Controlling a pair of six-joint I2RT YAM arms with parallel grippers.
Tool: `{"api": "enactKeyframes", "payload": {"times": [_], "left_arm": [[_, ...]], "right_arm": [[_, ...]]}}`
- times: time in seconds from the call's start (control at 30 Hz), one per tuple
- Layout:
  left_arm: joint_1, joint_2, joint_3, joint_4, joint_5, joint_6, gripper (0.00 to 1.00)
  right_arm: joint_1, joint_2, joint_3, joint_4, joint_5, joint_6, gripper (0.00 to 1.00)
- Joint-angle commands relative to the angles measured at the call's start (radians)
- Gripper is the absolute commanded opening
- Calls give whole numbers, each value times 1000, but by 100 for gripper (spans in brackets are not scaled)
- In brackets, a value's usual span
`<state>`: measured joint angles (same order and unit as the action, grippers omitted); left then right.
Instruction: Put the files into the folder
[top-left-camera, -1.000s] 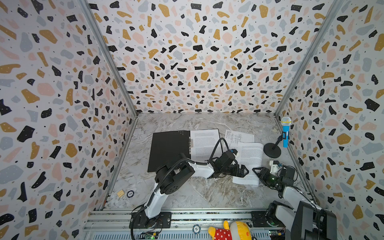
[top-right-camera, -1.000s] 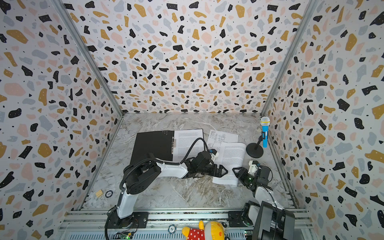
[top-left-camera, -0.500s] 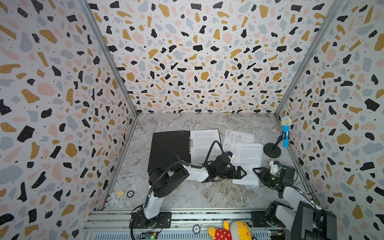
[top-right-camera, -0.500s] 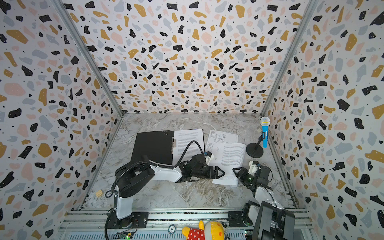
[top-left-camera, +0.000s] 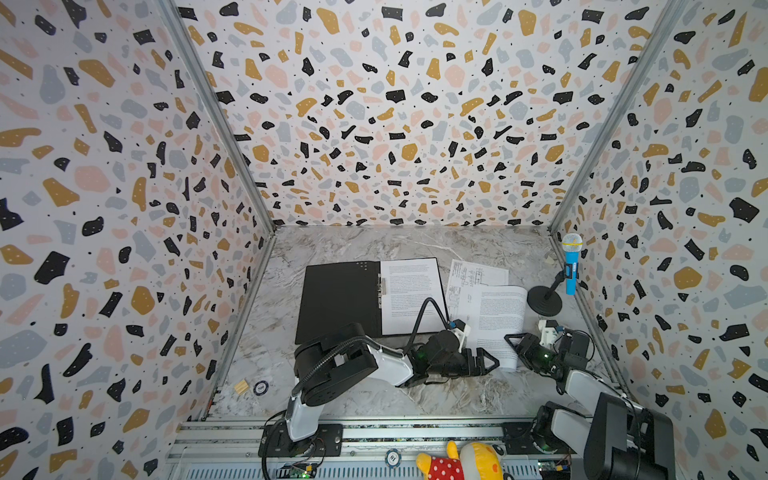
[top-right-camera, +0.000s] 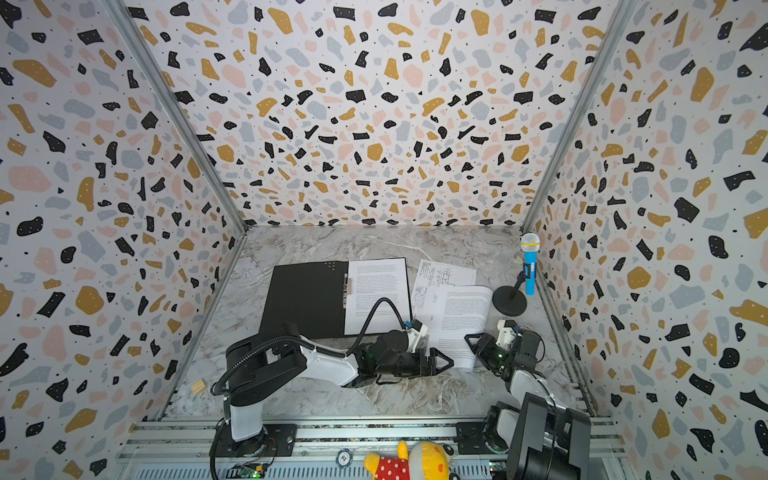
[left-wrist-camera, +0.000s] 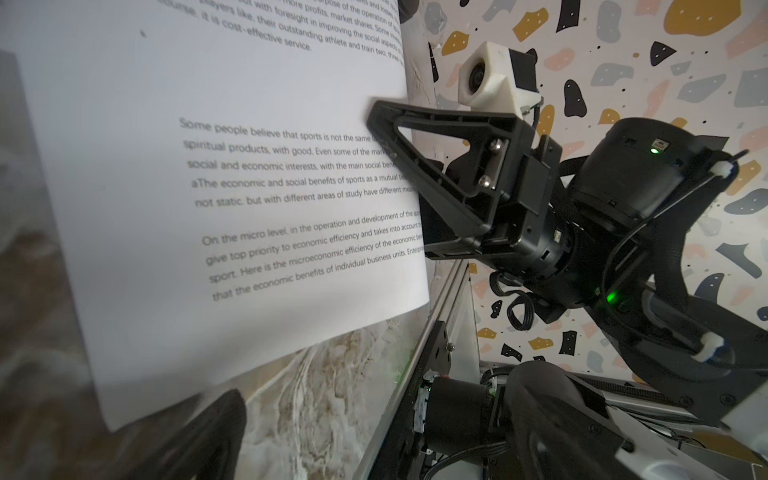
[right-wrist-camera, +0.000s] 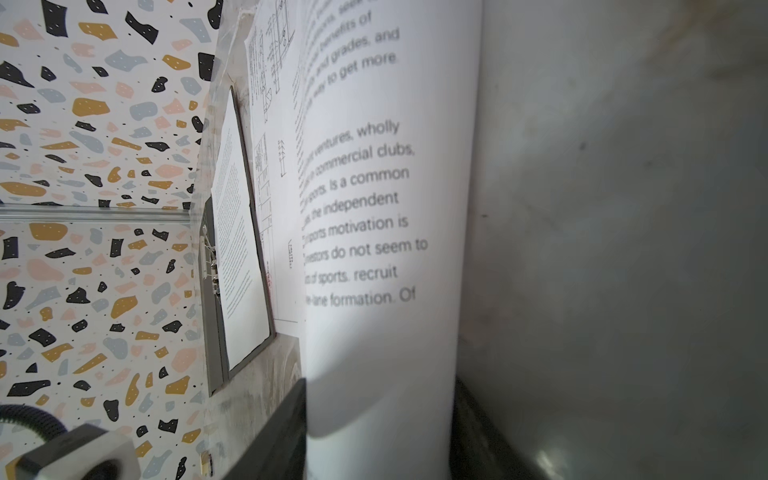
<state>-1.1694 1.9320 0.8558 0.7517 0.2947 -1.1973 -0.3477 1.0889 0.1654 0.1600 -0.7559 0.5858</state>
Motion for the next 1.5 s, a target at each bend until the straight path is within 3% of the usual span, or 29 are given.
{"api": "enactKeyframes", "payload": {"times": [0.0, 0.37, 0.73, 1.2, 1.47], "left_arm": [[-29, -7, -27, 147, -44, -71, 100], [-94, 125, -22, 384, -104, -217, 100], [-98, 189, 21, 393, -188, -282, 100], [-111, 295, 25, 554, -322, -454, 100], [-113, 306, 13, 587, -357, -482, 97]], "right_arm": [[-3, 19, 12, -25, 20, -4, 53], [-4, 38, 18, -11, 9, -8, 53], [-3, -9, 1, -20, 18, 3, 54], [-3, -15, -2, -33, 27, -14, 54], [-2, -42, -3, -59, 34, -36, 54]]}}
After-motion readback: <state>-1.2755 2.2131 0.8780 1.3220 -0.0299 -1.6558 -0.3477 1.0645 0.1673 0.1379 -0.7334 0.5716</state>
